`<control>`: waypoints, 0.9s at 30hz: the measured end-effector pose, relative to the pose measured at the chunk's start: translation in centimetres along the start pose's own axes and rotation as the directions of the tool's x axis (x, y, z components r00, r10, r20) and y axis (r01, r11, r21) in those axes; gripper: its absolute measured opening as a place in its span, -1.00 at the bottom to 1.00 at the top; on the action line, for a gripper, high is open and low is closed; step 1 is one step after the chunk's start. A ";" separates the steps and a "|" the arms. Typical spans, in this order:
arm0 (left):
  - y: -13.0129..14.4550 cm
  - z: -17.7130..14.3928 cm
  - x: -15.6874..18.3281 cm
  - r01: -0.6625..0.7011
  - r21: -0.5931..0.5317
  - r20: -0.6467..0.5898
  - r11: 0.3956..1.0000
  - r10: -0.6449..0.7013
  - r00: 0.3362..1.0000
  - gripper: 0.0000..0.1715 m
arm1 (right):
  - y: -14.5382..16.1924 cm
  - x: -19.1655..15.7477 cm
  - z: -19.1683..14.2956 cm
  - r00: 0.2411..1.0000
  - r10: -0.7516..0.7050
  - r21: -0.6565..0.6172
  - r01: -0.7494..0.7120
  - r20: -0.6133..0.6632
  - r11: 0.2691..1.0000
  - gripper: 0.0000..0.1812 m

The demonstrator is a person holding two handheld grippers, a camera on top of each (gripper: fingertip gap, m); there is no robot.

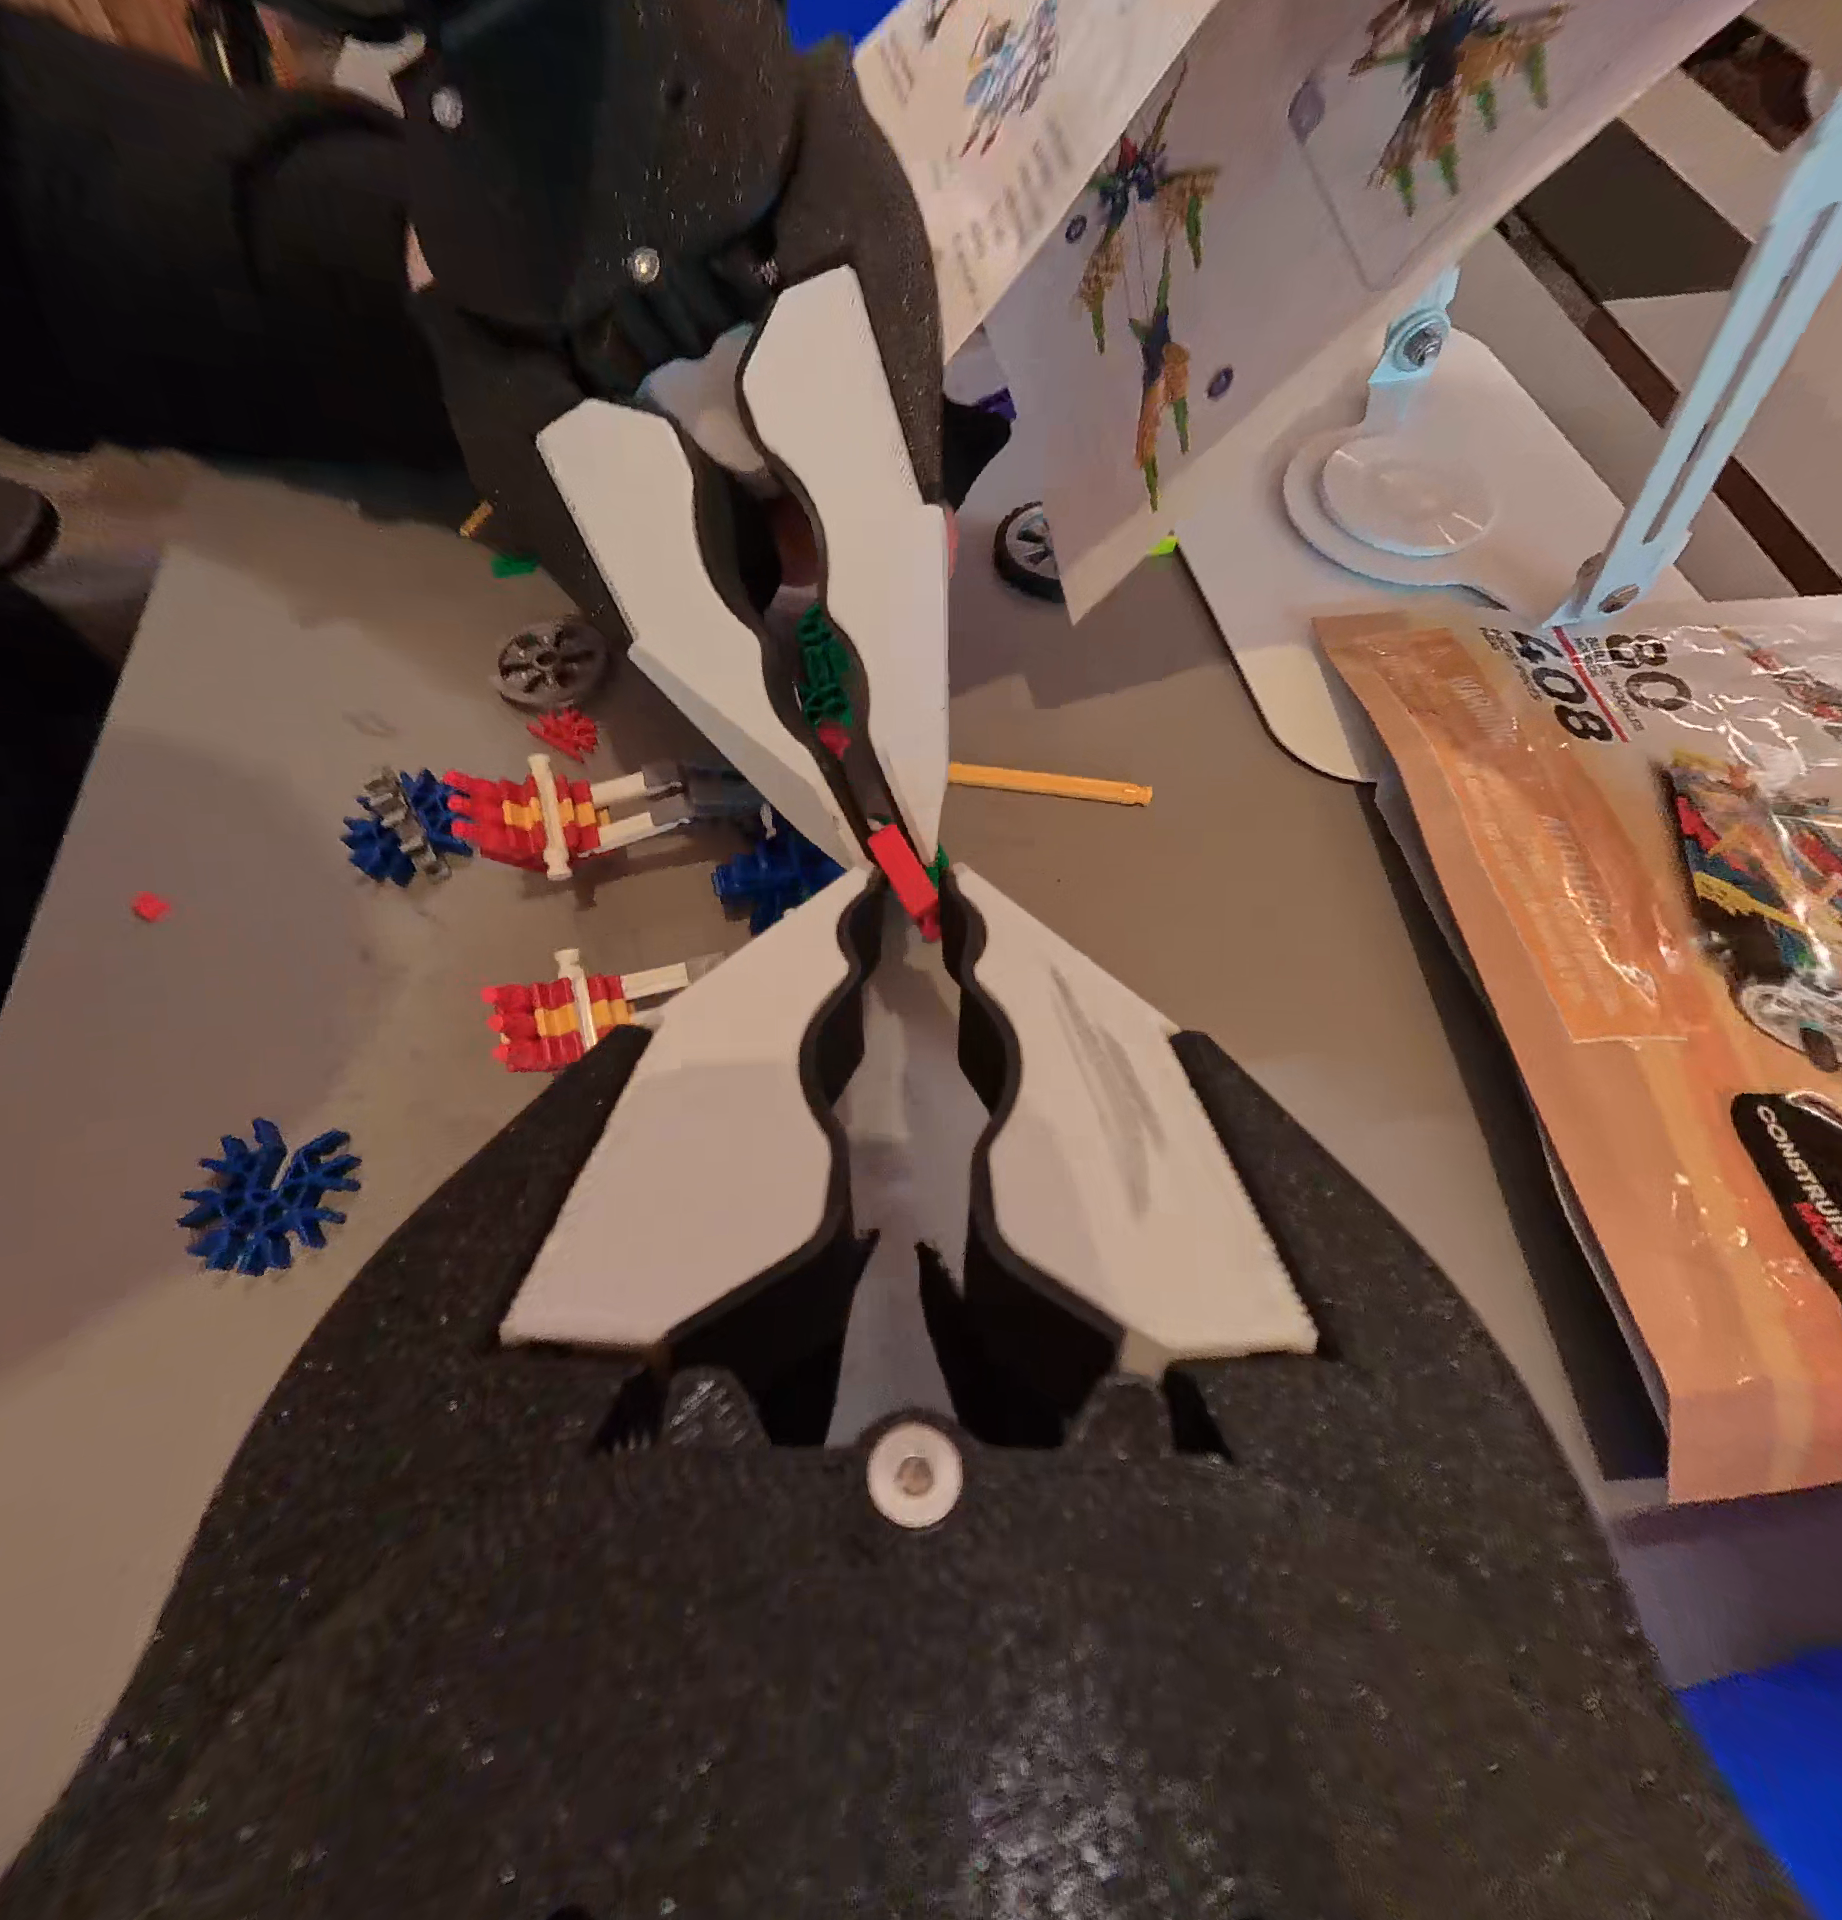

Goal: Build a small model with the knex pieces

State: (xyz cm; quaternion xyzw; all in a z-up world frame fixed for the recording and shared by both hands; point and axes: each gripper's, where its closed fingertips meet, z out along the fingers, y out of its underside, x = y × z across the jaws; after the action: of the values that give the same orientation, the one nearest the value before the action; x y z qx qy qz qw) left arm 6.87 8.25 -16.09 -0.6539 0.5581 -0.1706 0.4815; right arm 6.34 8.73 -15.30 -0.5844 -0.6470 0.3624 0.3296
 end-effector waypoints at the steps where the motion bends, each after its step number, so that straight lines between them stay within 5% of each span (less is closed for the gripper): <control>1: 0.2 0.0 -0.1 -0.002 -0.011 0.002 1.000 0.002 1.000 -0.94 | 0.1 0.0 0.2 1.000 0.001 -0.008 -0.001 0.000 1.000 -0.90; 10: -0.2 -0.6 -1.5 0.098 0.064 0.011 0.993 -0.099 0.995 -0.80 | -2.1 1.2 -0.7 0.989 0.141 0.168 -0.146 0.038 0.975 -0.94; 16: -0.7 -0.7 -1.8 0.145 0.114 0.010 0.983 -0.147 0.989 -0.92 | -3.2 1.1 -0.9 0.966 0.218 0.252 -0.247 0.140 0.936 -0.94; 27: -1.0 -1.0 -1.0 0.218 0.123 -0.096 0.968 -0.207 0.974 -0.97 | -1.8 0.2 -1.1 0.961 0.218 0.167 -0.246 0.168 0.955 -0.94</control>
State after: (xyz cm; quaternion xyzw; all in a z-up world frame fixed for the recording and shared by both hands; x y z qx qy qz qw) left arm 6.37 8.63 -14.53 -0.6690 0.4915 -0.2847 0.4794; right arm 6.31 8.97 -13.22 -0.5944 -0.5596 0.5000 0.2890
